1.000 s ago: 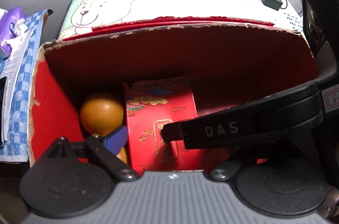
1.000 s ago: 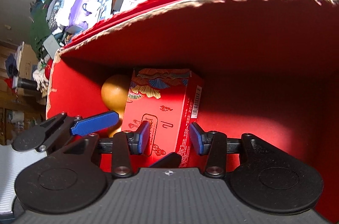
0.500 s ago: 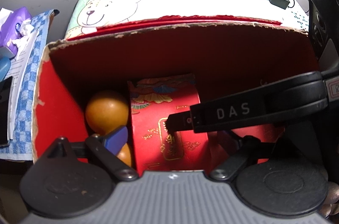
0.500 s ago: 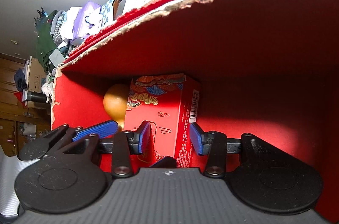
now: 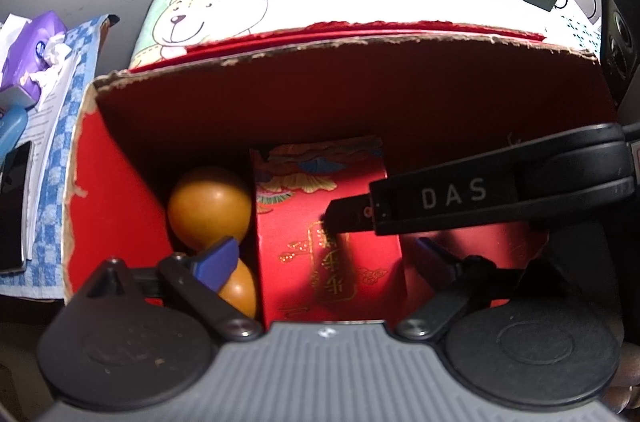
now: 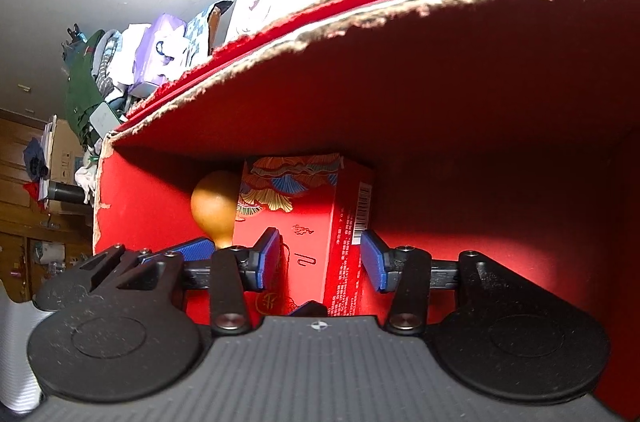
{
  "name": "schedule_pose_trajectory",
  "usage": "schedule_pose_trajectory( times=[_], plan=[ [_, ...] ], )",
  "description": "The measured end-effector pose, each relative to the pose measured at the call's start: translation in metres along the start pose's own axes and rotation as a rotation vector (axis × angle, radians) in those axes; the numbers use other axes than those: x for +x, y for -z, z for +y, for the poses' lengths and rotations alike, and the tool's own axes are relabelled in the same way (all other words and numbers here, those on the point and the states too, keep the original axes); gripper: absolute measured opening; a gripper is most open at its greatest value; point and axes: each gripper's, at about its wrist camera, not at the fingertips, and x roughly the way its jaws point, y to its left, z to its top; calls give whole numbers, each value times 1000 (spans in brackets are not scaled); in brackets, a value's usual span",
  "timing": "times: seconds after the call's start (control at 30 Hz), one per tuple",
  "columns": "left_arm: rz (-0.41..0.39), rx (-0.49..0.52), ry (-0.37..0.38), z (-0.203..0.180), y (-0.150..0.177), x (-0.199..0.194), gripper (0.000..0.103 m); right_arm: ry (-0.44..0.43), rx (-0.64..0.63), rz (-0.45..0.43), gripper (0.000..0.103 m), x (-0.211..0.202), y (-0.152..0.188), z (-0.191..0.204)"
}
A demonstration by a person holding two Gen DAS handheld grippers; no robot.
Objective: Organize objects
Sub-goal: 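Lower the gift box onto the box floor and open the right gripper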
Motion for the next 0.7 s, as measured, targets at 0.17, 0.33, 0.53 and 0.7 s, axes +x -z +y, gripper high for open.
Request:
schedule_pose_trajectory(
  times=[0.17,0.33,0.53,0.7],
  plan=[
    [2,-5,-10,-1,-1,1,95,-5,4,-7,50,1,-1,0],
    [3,-4,-24,-1,-2,1,95,-11,7,-16,55,1,-2,-1],
    [-2,-6,-35,-2,-1,1,95,-15,8,-29,55,-1,-2,-2],
    [-8,-1,-50,-3,0,1,94,-17,8,-51,55,-3,-2,-1]
  ],
)
